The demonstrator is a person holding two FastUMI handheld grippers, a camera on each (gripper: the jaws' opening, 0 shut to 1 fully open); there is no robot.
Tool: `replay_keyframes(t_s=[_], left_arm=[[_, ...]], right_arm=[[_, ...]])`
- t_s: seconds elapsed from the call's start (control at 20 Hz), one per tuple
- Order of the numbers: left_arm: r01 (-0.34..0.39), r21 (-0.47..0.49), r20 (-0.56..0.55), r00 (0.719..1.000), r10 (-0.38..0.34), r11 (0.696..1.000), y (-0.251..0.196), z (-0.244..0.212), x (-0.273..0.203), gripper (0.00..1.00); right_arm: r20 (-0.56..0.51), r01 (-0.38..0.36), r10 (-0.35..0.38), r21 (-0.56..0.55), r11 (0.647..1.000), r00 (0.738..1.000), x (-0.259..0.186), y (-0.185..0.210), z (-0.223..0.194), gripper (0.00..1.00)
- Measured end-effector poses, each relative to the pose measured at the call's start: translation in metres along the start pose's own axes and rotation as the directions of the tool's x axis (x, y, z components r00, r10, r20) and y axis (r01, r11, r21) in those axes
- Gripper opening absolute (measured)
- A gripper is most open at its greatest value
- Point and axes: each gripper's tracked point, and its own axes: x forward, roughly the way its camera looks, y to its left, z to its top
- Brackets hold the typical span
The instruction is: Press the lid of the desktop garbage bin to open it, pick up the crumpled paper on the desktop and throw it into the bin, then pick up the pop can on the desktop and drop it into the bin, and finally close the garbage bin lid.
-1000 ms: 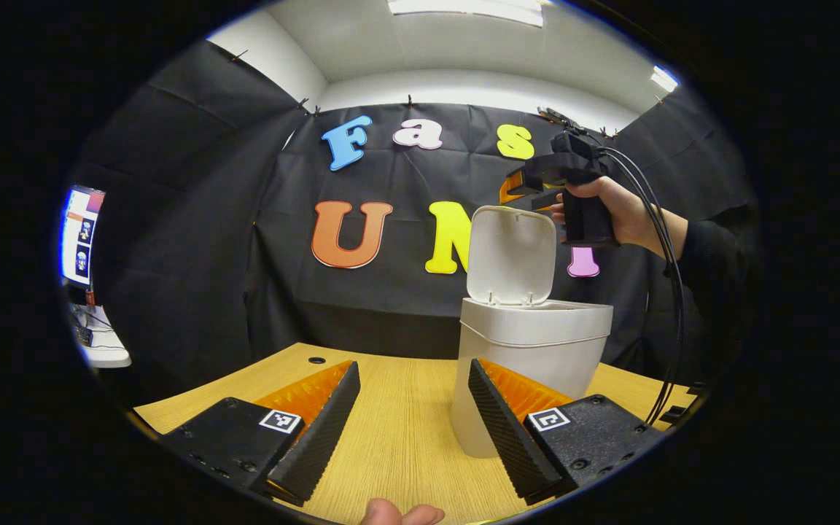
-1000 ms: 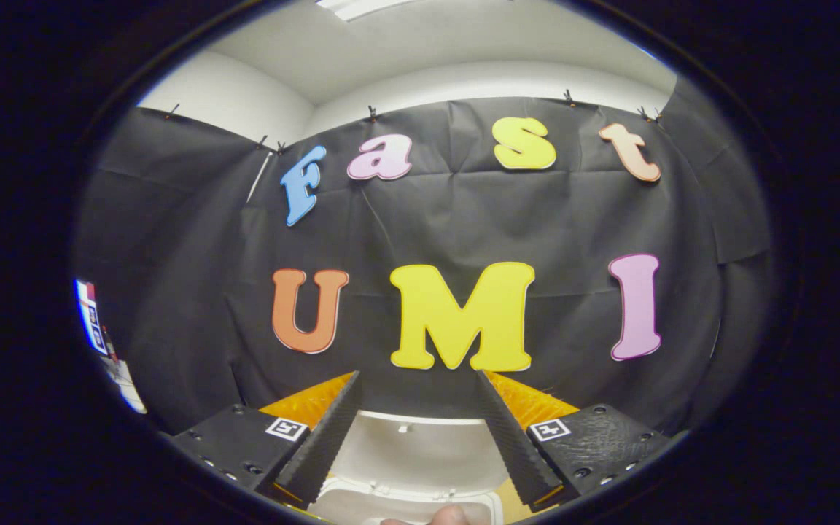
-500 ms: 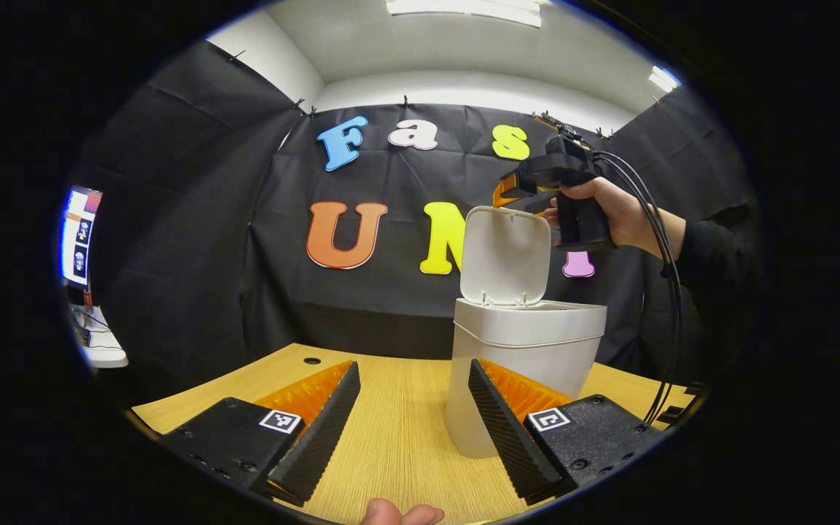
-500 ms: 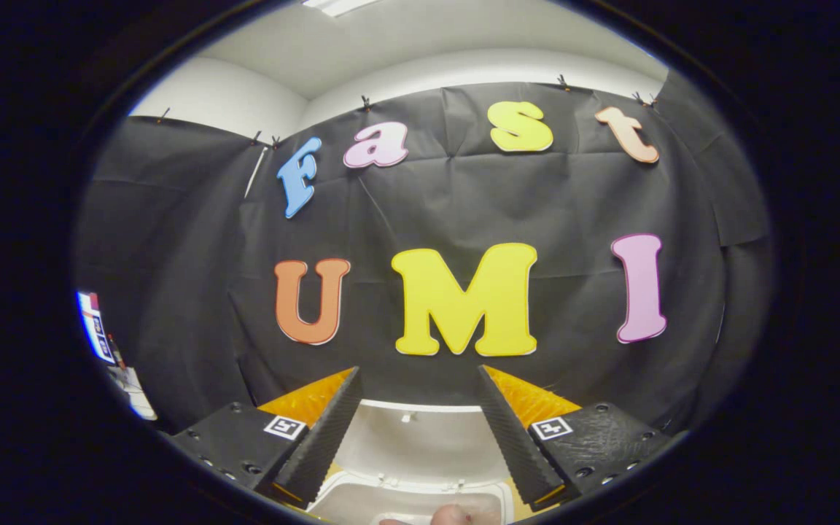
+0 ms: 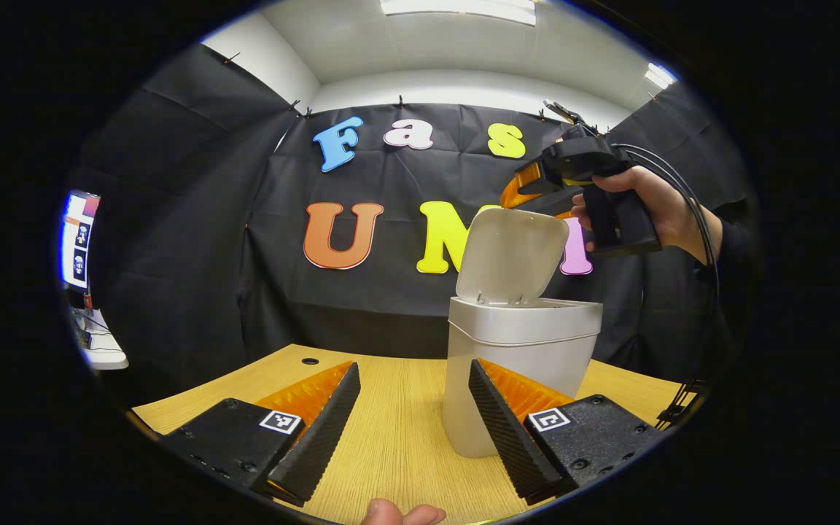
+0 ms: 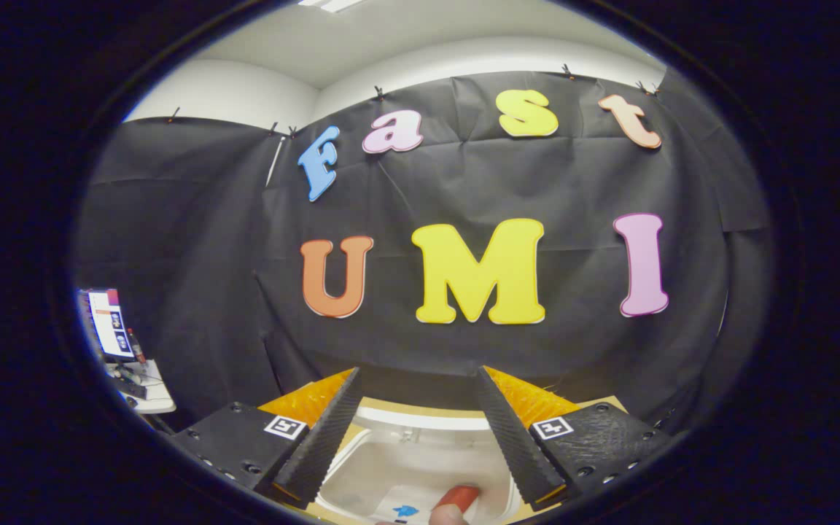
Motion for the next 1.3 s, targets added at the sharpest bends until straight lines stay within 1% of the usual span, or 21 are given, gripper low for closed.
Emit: replay_keyframes(t_s=[0.05, 0.1, 0.15, 0.2, 0.3, 0.45, 0.6, 0.65, 0.8, 0.9, 1.3], left_arm=[[0.000, 0.005, -0.002, 1.000, 0.000, 1.000, -0.001, -0.001, 0.001, 0.97], [0.000, 0.010, -0.004, 1.000, 0.000, 1.000, -0.001, -0.003, 0.000, 0.97], [0.001, 0.015, -0.007, 1.000, 0.000, 1.000, -0.002, -0.003, 0.001, 0.97], [0.003, 0.017, -0.009, 1.000, -0.003, 1.000, -0.005, -0.004, 0.001, 0.97], [0.010, 0.014, -0.013, 1.000, -0.010, 1.000, -0.007, -0.006, 0.001, 0.96], [0.005, 0.024, -0.009, 1.000, -0.005, 1.000, -0.006, -0.005, 0.001, 0.97], [0.004, 0.011, -0.010, 1.000, -0.004, 1.000, -0.004, -0.006, 0.002, 0.96], [0.001, 0.010, -0.014, 1.000, -0.001, 1.000, -0.004, -0.007, 0.002, 0.96], [0.000, 0.008, -0.025, 1.000, 0.000, 1.000, -0.002, -0.011, 0.004, 0.97], [-0.001, 0.009, -0.025, 1.000, 0.001, 1.000, -0.002, -0.011, 0.004, 0.97], [0.000, 0.007, -0.033, 0.999, 0.000, 1.000, -0.002, -0.013, 0.005, 0.97]], right_arm=[[-0.013, -0.006, 0.006, 0.003, 1.000, 1.000, -0.007, 0.000, -0.010, 0.96], [-0.018, -0.008, 0.008, 0.000, 1.000, 1.000, -0.011, 0.000, -0.018, 0.94], [-0.022, -0.004, 0.003, -0.002, 1.000, 1.000, -0.016, -0.003, -0.026, 0.98], [-0.028, -0.004, 0.004, -0.003, 1.000, 1.000, -0.019, -0.004, -0.036, 0.96], [-0.047, -0.009, 0.010, 0.010, 1.000, 0.999, -0.025, -0.005, -0.053, 0.96], [-0.066, -0.006, 0.007, 0.011, 1.000, 0.998, -0.029, -0.005, -0.075, 0.96], [-0.105, -0.017, 0.018, 0.011, 1.000, 0.994, -0.030, -0.002, -0.102, 0.96], [-0.115, -0.019, 0.021, 0.019, 1.000, 0.993, -0.029, -0.003, -0.107, 0.94], [-0.120, -0.011, 0.013, 0.017, 1.000, 0.993, -0.027, -0.006, -0.116, 0.96], [-0.117, -0.013, 0.014, 0.015, 1.000, 0.993, -0.027, -0.007, -0.120, 0.94], [-0.123, -0.012, 0.012, 0.003, 1.000, 0.992, -0.027, -0.008, -0.132, 0.95]])
